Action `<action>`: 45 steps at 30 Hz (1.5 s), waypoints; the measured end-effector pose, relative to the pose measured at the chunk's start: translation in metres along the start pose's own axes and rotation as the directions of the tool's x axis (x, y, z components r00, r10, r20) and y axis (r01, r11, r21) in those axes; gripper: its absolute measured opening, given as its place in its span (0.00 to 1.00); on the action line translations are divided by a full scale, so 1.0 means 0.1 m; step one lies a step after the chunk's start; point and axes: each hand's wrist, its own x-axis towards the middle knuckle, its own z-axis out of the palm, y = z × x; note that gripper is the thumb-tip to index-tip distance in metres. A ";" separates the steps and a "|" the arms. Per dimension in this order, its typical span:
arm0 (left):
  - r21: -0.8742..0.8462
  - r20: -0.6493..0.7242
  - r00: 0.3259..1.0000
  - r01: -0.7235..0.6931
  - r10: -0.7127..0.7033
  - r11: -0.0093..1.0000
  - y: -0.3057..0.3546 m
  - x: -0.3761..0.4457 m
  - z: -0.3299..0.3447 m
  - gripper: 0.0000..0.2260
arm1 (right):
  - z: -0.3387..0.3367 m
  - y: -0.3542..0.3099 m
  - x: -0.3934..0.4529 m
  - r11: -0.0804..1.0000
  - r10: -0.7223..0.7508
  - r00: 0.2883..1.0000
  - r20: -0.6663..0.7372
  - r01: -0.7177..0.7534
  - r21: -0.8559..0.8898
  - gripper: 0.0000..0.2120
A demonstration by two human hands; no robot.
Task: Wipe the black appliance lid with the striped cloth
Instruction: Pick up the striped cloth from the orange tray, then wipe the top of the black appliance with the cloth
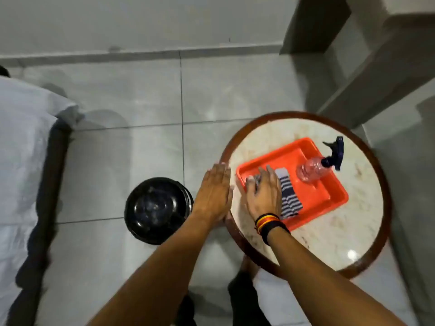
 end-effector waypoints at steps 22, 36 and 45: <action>0.086 -0.021 0.999 -0.034 0.036 0.996 0.85 1.10 0.79 0.15 | 0.11 1.10 0.48 0.964 0.237 0.969 -0.073 -0.225 0.144 0.29; -0.392 -0.421 0.885 0.018 -0.197 0.920 -0.28 0.04 -0.13 0.14 | 0.40 -0.44 -0.15 0.924 -0.103 0.953 -0.284 0.198 0.327 0.23; -0.567 -0.233 0.809 0.338 -0.540 0.751 -1.68 -0.94 0.41 0.14 | 1.80 -0.84 -0.76 0.957 -0.246 0.968 0.051 0.234 0.168 0.20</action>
